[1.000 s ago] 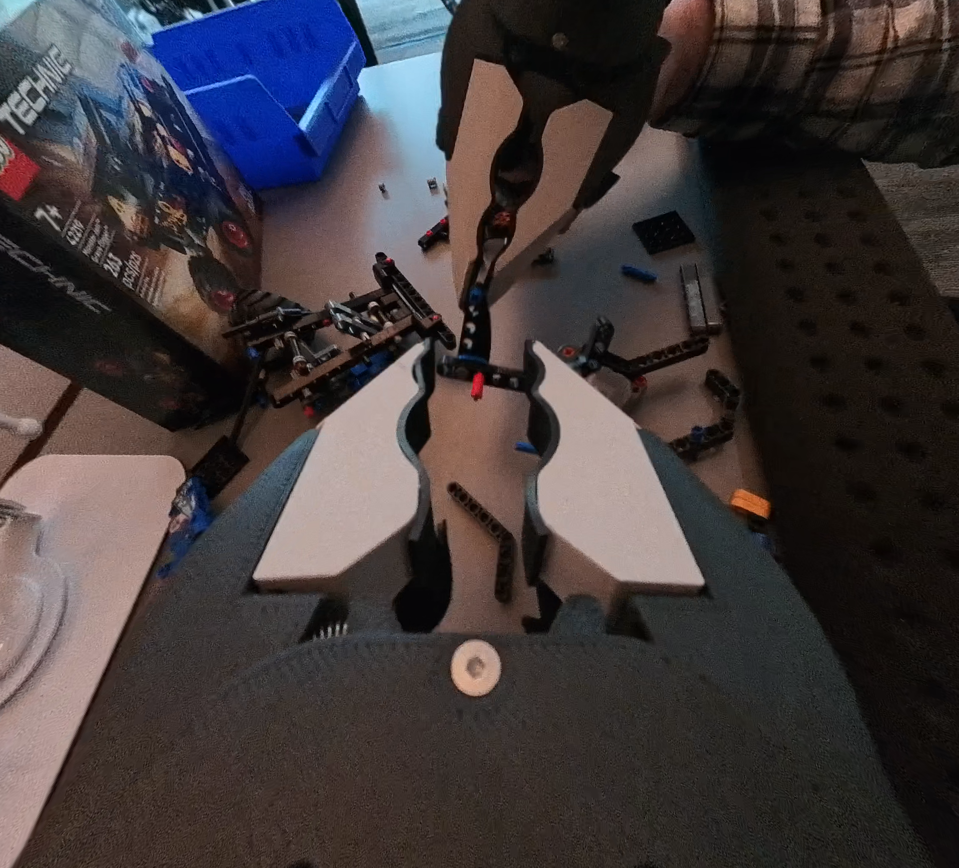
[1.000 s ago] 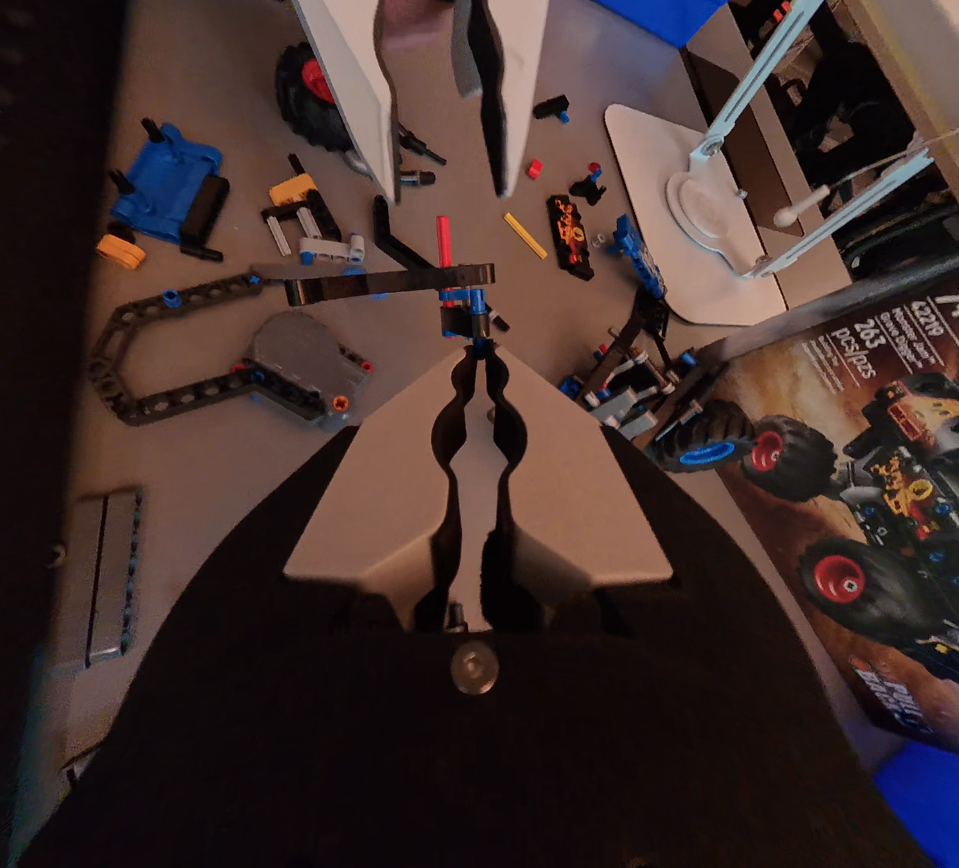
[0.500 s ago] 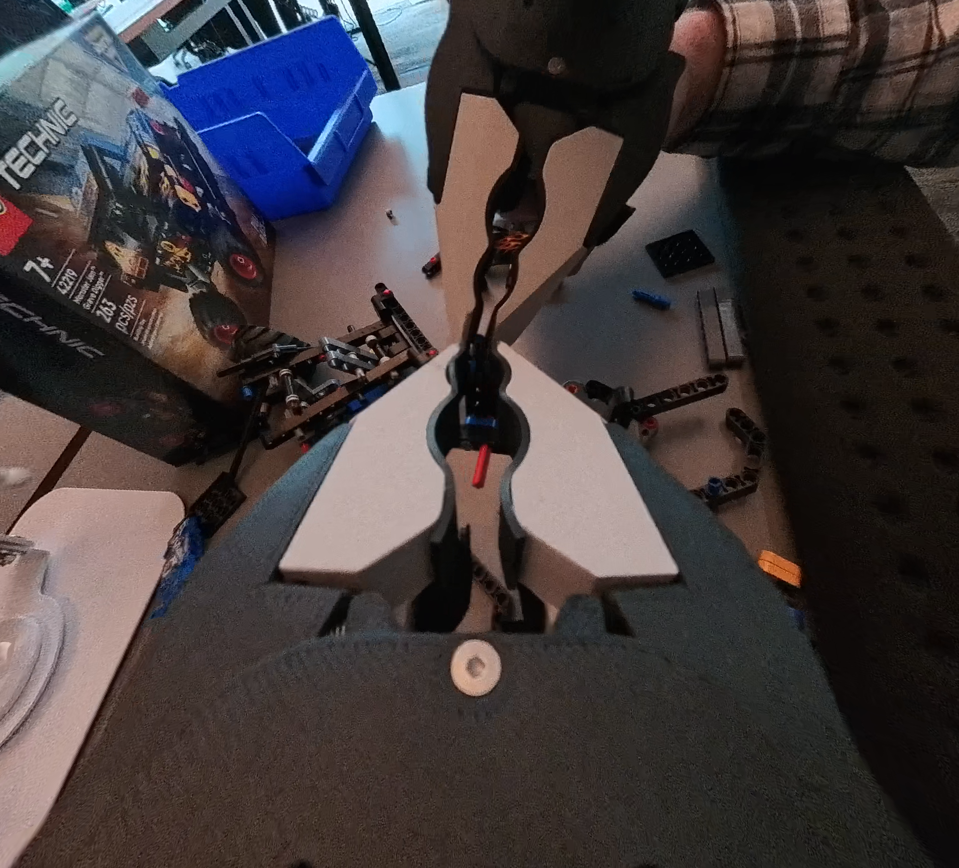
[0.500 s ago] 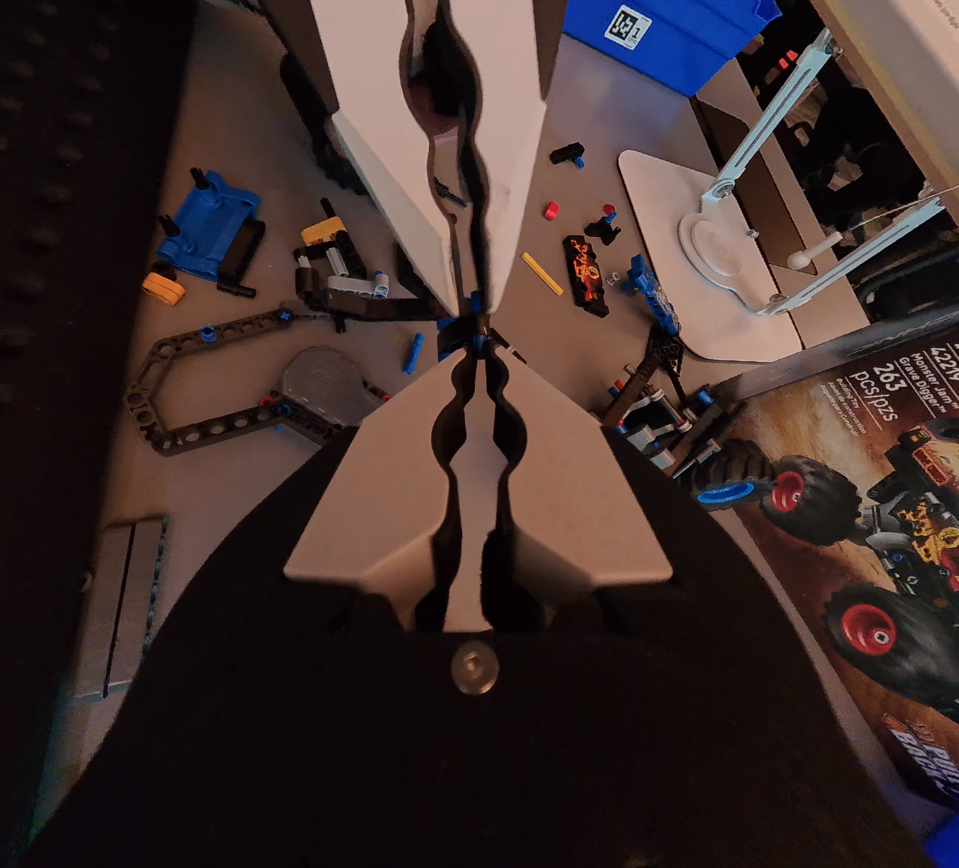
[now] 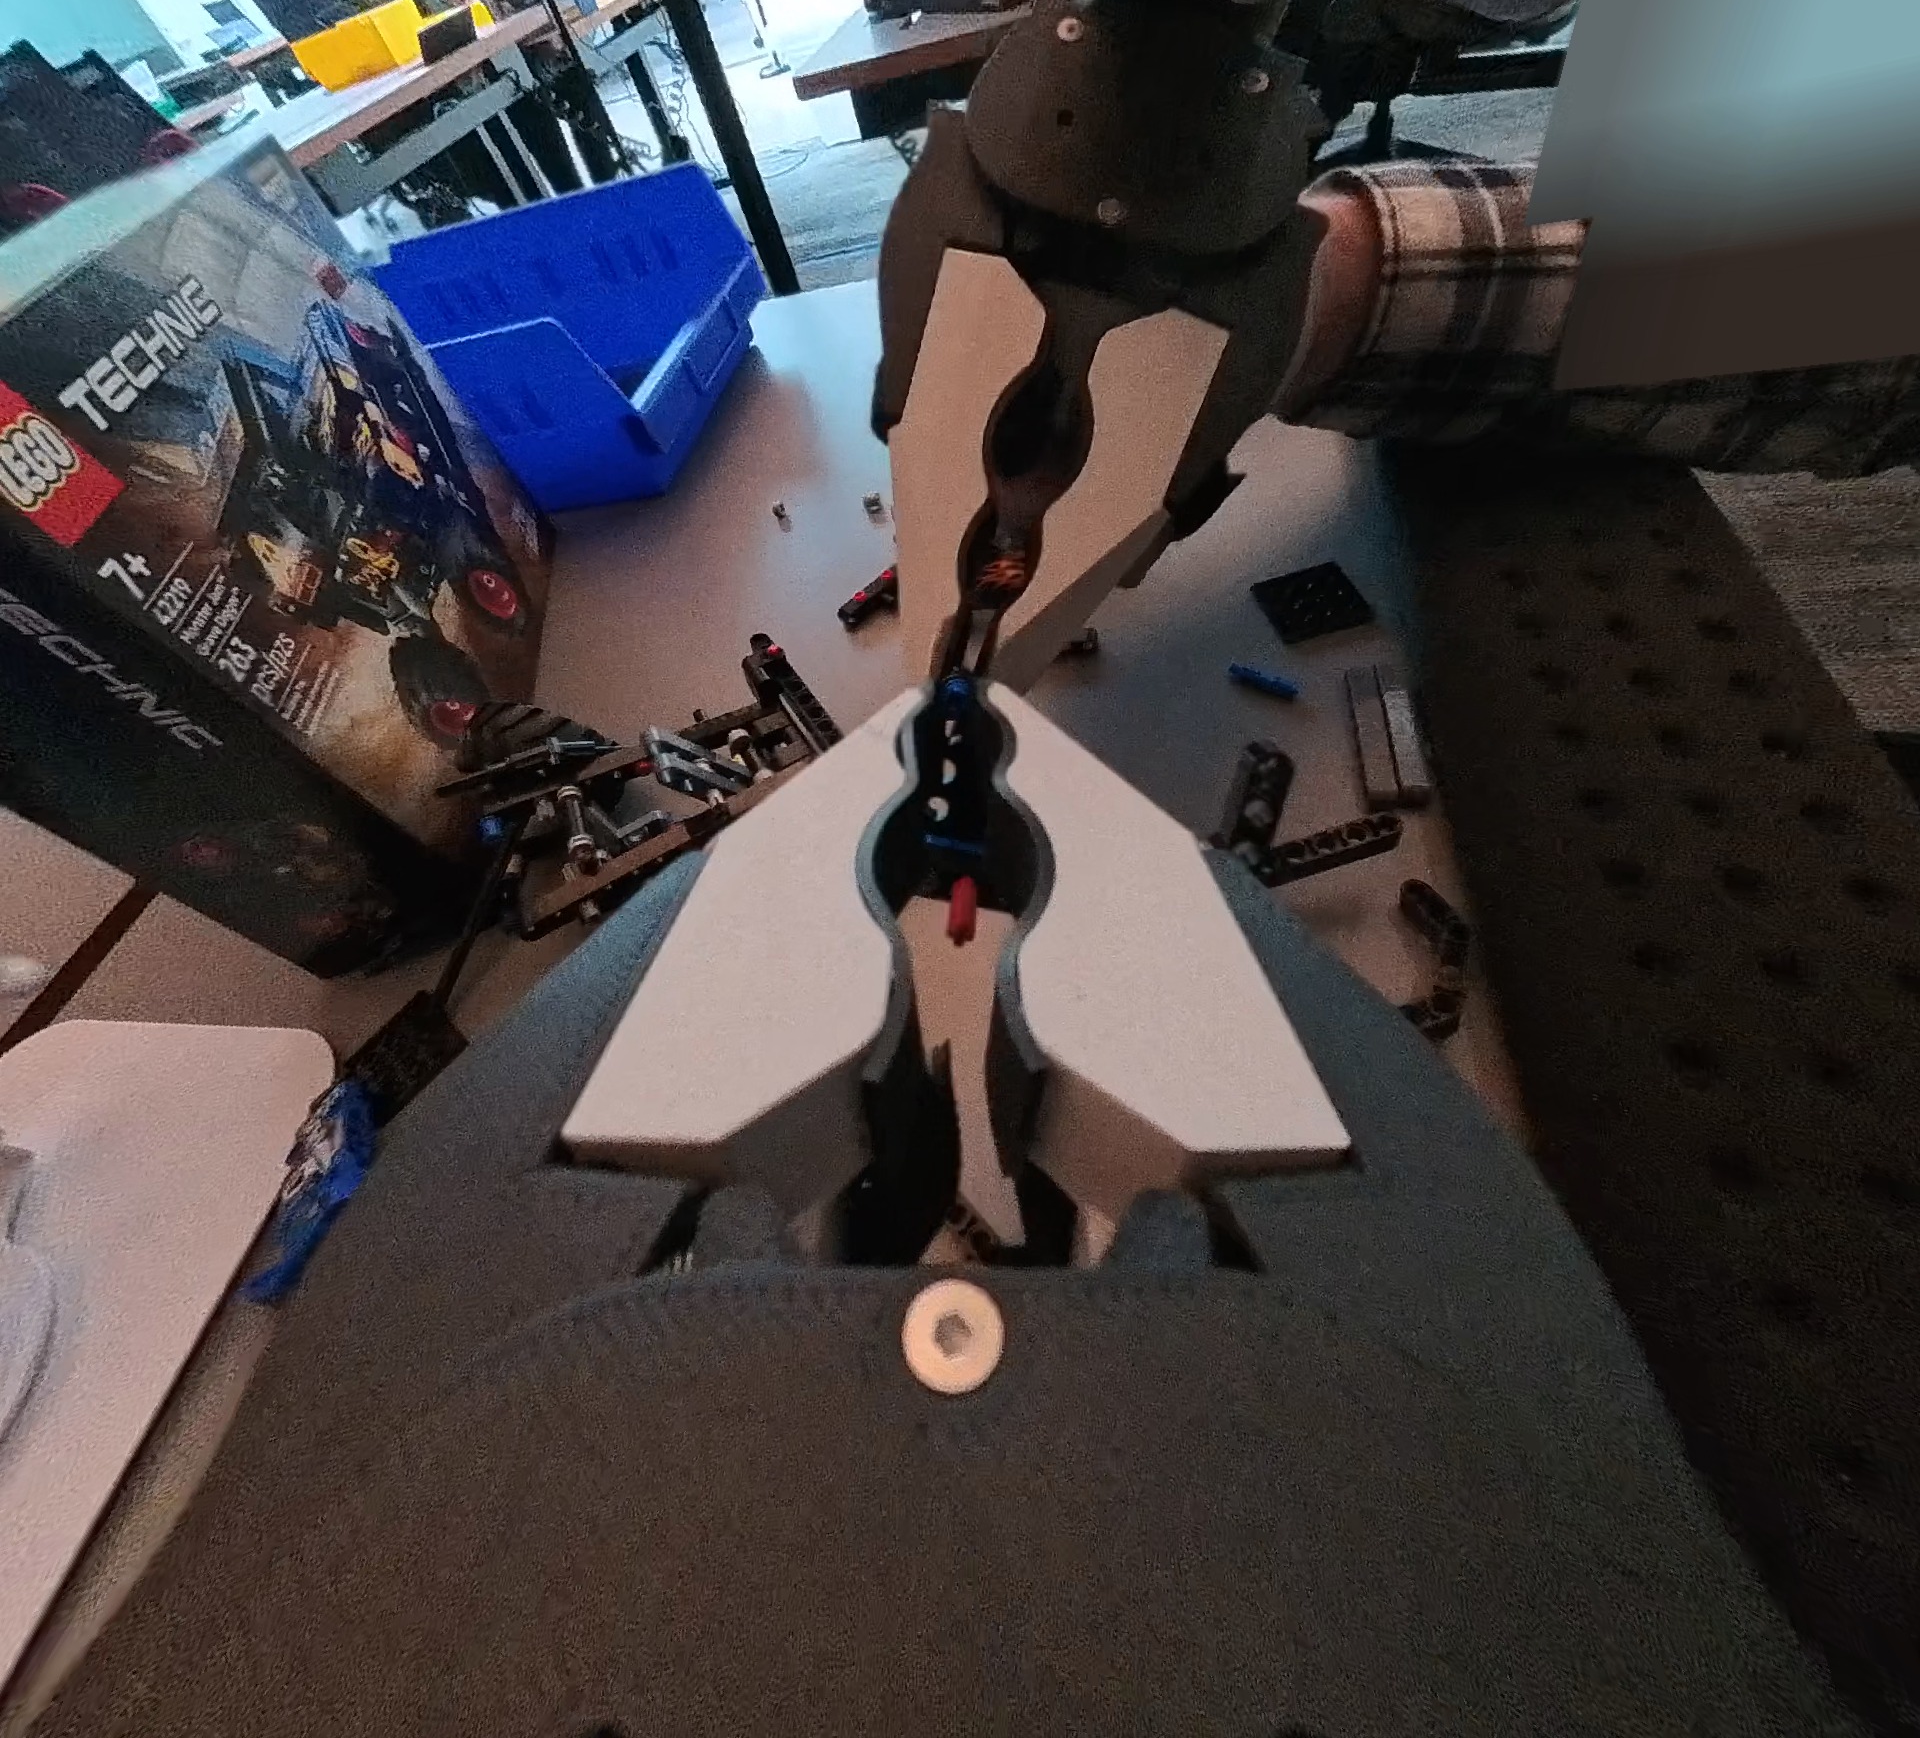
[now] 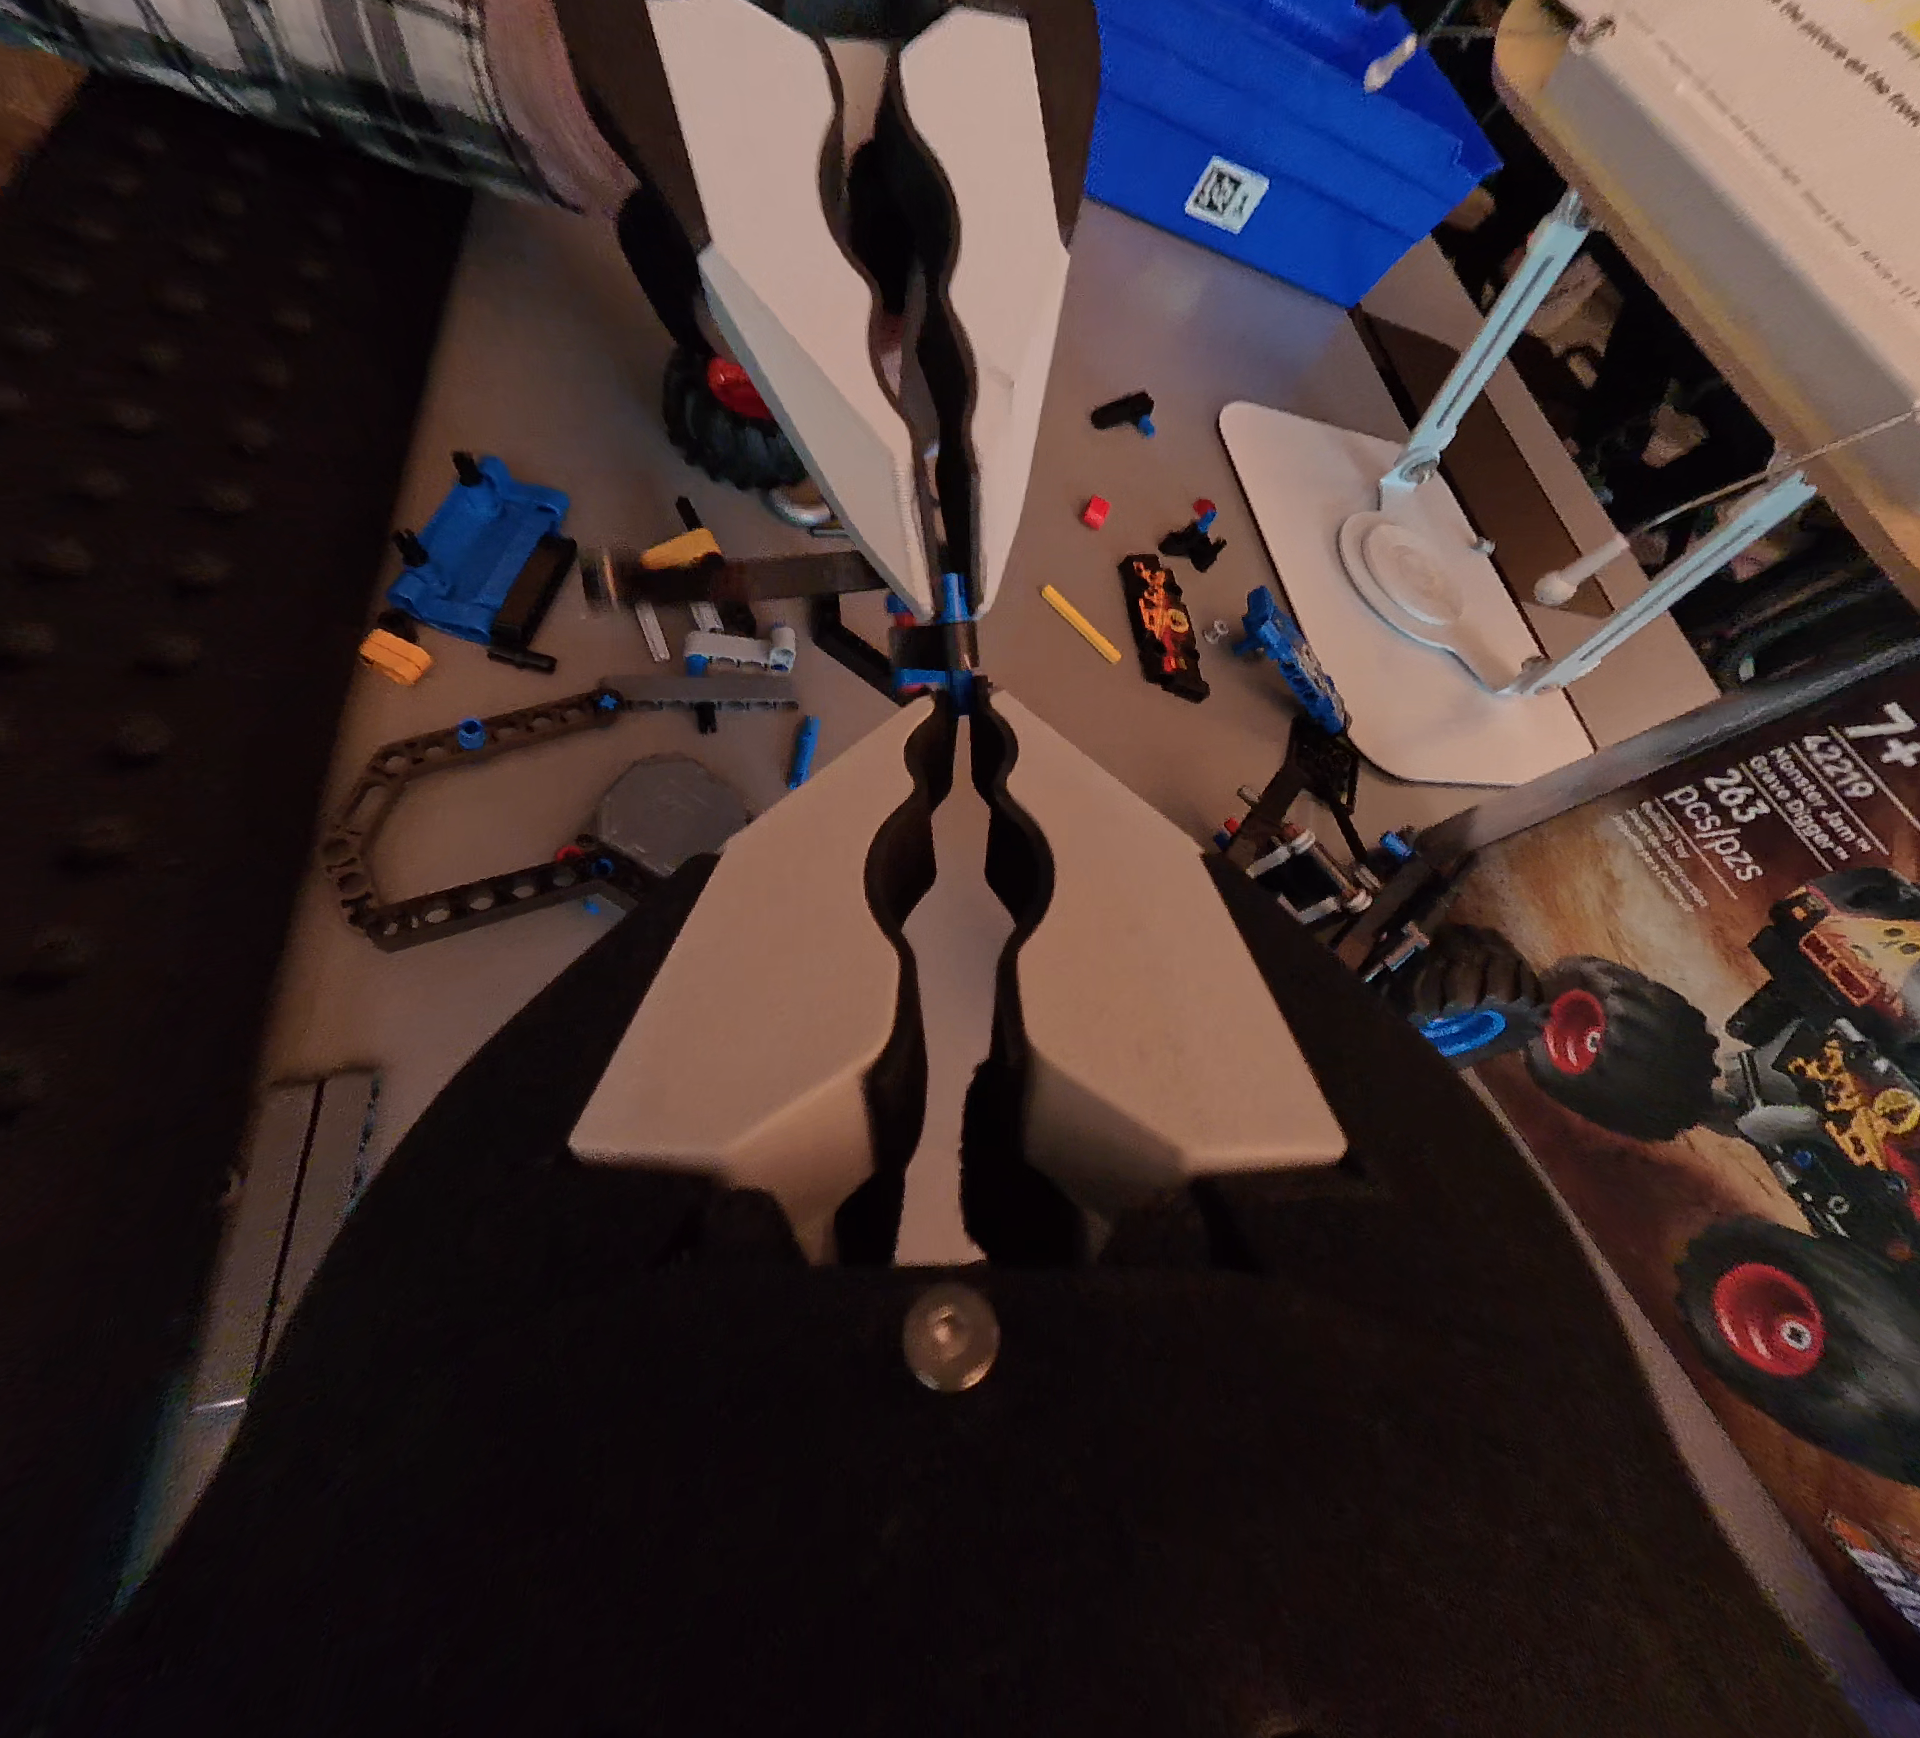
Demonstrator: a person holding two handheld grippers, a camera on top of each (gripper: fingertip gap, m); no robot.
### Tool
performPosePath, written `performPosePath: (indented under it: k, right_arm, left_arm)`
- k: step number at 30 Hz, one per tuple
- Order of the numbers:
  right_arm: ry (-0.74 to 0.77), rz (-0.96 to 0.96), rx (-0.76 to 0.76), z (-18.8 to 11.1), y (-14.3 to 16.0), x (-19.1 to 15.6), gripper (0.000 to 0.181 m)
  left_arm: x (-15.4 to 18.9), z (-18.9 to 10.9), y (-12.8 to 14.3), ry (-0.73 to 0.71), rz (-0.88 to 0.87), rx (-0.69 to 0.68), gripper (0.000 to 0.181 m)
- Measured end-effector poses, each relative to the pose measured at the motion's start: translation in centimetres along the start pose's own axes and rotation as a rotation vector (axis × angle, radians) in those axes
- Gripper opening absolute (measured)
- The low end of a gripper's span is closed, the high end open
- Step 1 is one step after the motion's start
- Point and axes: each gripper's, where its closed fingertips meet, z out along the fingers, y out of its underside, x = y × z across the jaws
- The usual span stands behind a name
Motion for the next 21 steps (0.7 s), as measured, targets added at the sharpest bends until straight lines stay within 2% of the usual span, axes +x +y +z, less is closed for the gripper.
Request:
performPosePath:
  k: [5,11,14,16,18,21]
  right_arm:
    - [0.016,-0.029,-0.007,-0.2,-0.1,-0.1,0.001]
    - [0.032,-0.049,-0.048,0.2,0.4,-0.1,0.001]
    - [0.065,0.044,-0.012,0.0,0.0,1.0,0.005]
    - [0.088,0.11,0.002,-0.2,-0.2,1.7,0.026]
    - [0.063,0.204,0.03,0.2,-0.5,1.4,0.031]
    - [-0.005,0.299,0.158,0.2,-2.0,0.7,0.025]
  left_arm:
    - [0.2,0.1,-0.3,0.016,-0.053,0.029,0.001]
    - [0.1,0.3,0.0,-0.009,0.003,0.003,0.002]
    - [-1.1,0.2,-0.3,-0.065,-0.034,0.02,0.001]
    - [-1.7,-0.2,-0.9,-0.075,-0.084,0.072,0.002]
    - [-1.5,-0.3,-1.6,-0.054,-0.096,0.121,0.002]
    - [-0.9,-0.8,-3.3,-0.004,-0.106,0.214,0.001]
